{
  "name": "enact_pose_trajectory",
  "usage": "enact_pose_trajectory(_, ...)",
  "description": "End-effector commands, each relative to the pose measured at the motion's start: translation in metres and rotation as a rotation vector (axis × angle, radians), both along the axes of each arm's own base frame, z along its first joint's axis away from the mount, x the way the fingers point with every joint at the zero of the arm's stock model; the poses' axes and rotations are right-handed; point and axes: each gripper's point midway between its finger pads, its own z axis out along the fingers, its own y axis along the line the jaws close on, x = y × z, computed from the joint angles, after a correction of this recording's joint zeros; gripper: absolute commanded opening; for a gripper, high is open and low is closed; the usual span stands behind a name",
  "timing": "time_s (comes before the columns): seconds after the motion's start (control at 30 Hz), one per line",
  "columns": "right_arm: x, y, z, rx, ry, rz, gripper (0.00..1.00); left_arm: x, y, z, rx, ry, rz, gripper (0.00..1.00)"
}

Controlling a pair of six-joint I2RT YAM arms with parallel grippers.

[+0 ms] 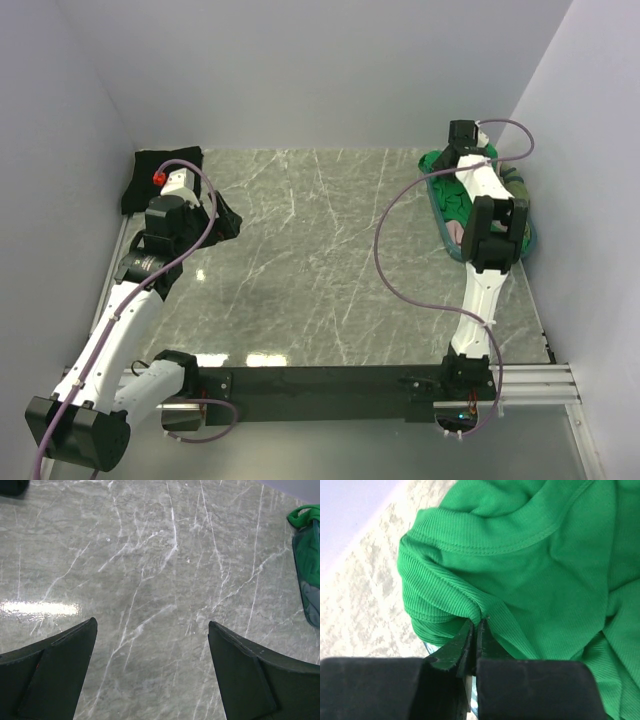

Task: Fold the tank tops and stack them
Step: Grab the tank top from the pile, then move the tank top to the center of the board

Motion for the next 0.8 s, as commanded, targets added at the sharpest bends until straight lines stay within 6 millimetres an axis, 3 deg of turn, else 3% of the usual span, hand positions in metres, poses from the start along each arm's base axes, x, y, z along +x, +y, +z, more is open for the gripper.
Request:
enact_pose_trajectory(0.0,0.006,-0.009,0.040,0.011,-0.093,-0.023,0.00,0.005,0.000,0.010,-0.013,-0.042,0.003,1.00)
enact_pose_trajectory(0.1,0.004,-0.013,0.088,-0.020,-0.166,-0.035,0.00,0.005,0.000,0.010,-0.012,-0.042,0.003,0.99)
enact_pose_trajectory(0.23,-0.011,-0.012,0.182,-0.060,-0.317,-0.040,0.00,0.005,0.000,0.011,-0.015,-0.046,0.002,1.00)
enact_pose_trajectory(0.4,-0.033,0.013,0.284,-0.098,-0.485,0.052,0.00,0.005,0.001,0.014,-0.018,-0.053,0.004,0.99)
enact_pose_trajectory(0.47,-0.048,0.033,0.315,-0.109,-0.526,0.103,0.00,0.004,0.001,0.015,-0.019,-0.056,0.006,1.00)
enact_pose_trajectory(0.5,-0.057,0.040,0.341,-0.124,-0.576,0.140,0.00,0.005,0.001,0.016,-0.020,-0.057,0.008,0.99)
enact_pose_trajectory(0.53,-0.065,0.063,0.352,-0.118,-0.593,0.193,0.00,0.004,0.002,0.016,-0.019,-0.059,0.011,1.00)
enact_pose_trajectory(0.57,-0.072,0.074,0.365,-0.121,-0.616,0.219,0.00,0.004,0.003,0.017,-0.022,-0.062,0.015,0.99)
enact_pose_trajectory(0.6,-0.086,0.086,0.391,-0.141,-0.669,0.259,0.00,0.004,0.003,0.017,-0.021,-0.060,0.016,1.00)
enact_pose_trajectory(0.7,-0.121,0.129,0.428,-0.154,-0.743,0.367,0.00,0.005,0.006,0.018,-0.020,-0.062,0.032,1.00)
enact_pose_trajectory(0.77,-0.142,0.166,0.436,-0.120,-0.771,0.467,0.00,0.004,0.009,0.020,-0.027,-0.061,0.046,0.99)
